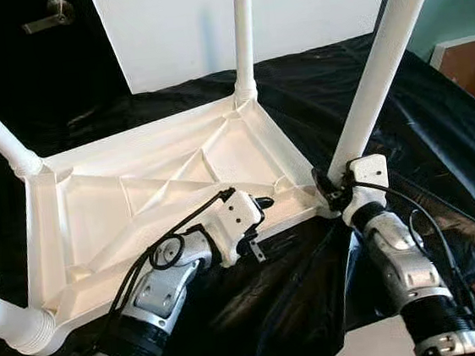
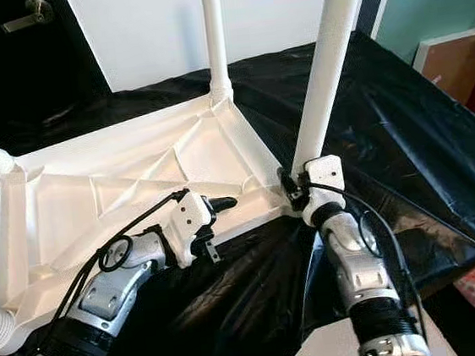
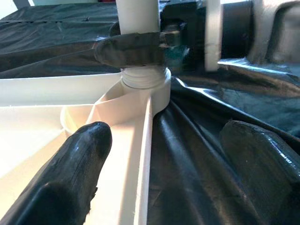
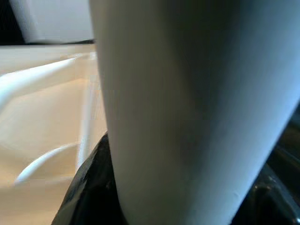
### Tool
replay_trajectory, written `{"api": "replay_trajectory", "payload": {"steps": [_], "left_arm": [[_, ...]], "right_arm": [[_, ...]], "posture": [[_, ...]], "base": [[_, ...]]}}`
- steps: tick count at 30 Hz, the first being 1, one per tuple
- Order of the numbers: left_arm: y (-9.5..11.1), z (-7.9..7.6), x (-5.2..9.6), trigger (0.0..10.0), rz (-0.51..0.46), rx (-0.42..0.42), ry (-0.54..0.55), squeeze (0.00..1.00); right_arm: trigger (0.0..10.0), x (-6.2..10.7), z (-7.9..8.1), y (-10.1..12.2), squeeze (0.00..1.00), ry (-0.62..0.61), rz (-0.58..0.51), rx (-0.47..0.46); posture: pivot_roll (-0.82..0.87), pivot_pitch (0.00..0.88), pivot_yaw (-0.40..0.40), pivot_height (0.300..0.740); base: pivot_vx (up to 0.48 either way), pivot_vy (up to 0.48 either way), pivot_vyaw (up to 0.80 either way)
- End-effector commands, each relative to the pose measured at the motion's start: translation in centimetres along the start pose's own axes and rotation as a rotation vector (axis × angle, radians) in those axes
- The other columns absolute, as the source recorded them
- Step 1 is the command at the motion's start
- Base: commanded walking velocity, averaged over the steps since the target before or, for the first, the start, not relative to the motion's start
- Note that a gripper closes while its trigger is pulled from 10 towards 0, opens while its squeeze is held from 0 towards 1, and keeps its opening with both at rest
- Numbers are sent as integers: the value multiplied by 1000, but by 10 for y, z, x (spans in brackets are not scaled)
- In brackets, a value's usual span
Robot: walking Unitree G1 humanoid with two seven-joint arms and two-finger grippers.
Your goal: Building children table
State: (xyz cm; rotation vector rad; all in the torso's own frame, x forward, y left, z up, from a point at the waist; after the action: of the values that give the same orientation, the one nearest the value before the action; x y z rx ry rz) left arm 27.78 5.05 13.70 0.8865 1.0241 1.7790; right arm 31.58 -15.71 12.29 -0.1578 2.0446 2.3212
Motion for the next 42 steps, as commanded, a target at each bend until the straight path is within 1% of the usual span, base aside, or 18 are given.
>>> {"api": "replay_trajectory", "payload": {"steps": [1, 3, 4, 5, 6, 7, 8, 14, 17, 21, 22, 27, 31, 34, 36, 37, 38, 42], "left_arm": [[-1, -6, 1, 10000, 9, 0, -47, 0], [-2, -7, 1, 10000, 11, 2, -45, 0], [-2, -7, 1, 10000, 11, 2, -45, 0], [-2, -7, 1, 10000, 13, 2, -43, 0], [-2, -7, 1, 10000, 13, 2, -43, 0], [-3, -7, 1, 10000, 15, 2, -40, 0], [-3, -7, 1, 10000, 16, 2, -39, 0], [-3, -8, 2, 10000, 20, 2, -37, 0], [-4, -6, 2, 10000, 24, 0, -29, 0], [-3, -6, 2, 10000, 24, 0, -27, 0], [-3, -7, 2, 10000, 24, 0, -27, 0], [-3, -7, 2, 10000, 22, -2, -29, 0], [-2, -7, 1, 10000, 17, -5, -32, 0], [-2, -7, 1, 10000, 14, -5, -32, 0], [-1, -7, 1, 10000, 8, -4, -33, 0], [-1, -7, 1, 10000, 8, -4, -33, 0], [0, -8, 1, 10000, -1, -1, -35, 0], [0, -8, 1, 10000, -6, 1, -36, 0]], "right_arm": [[10000, 11, -23, -19, 0, -179, 93, 16], [10000, 17, -16, -24, 0, -284, 91, 10], [10000, 17, -16, -24, 0, -284, 91, 10], [10000, 20, -10, -26, 0, -314, 87, 5], [10000, 20, -10, -26, 0, -314, 87, 5], [10000, 22, -1, -28, 0, -296, 95, -9], [10000, 21, 3, -26, 0, -281, 85, -12], [10000, 20, 3, -21, 0, -266, 70, -13], [10000, 20, 8, -20, 0, -262, 74, -5], [10000, 20, 9, -19, 0, -267, 71, -1], [10000, 19, 11, -17, 1000, -255, 60, -4], [10000, 18, 14, -7, 1000, -191, 12, -23], [10000, 19, 9, -3, 1000, -161, 0, -8], [10000, 20, 8, -3, 1000, -132, 1, -17], [10000, 23, 5, -3, 1000, -59, 7, -25], [10000, 23, 5, -3, 1000, -59, 7, -25], [10000, 24, 2, -4, 1000, -30, 17, -24], [10000, 25, 1, -5, 1000, -10, 26, -23]], "posture": [[-17, 112, 1, 740], [-12, 108, -7, 740], [-12, 108, -7, 740], [-8, 107, -9, 740], [-8, 107, -9, 740], [-7, 107, -10, 740], [-7, 108, -10, 740], [-3, 106, -16, 740], [0, 104, -21, 740], [-1, 102, -21, 740], [-2, 99, -23, 740], [-4, 95, -24, 740], [-12, 91, -23, 740], [-13, 92, -23, 740], [-15, 92, -24, 740], [-15, 92, -24, 740], [-15, 93, -24, 740], [-15, 92, -25, 740]], "base": [[0, 0, 0], [0, 0, 0], [0, 0, 0], [0, 0, 0], [0, 0, 0], [0, 0, 0], [0, 0, 0], [0, 0, 0], [0, 0, 0], [0, 0, 0], [0, 0, 0], [0, 0, 0], [0, 0, 0], [0, 0, 0], [0, 0, 0], [0, 0, 0], [0, 0, 0], [0, 0, 0]]}}
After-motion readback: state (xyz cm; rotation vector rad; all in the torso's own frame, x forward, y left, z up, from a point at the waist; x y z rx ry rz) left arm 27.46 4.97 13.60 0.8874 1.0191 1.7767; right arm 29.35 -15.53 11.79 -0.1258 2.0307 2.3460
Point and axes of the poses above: a point about 5 cm out from each wrist's last joint towards the gripper, its own x axis pointing back from the gripper into the wrist, its own y axis along the axis of the wrist's last joint, z = x × y, the point moved 1 cm from there along -x, pointing out of the wrist towards the gripper, and after that the axes turned 9 degrees about -x, right-handed, at the moved point
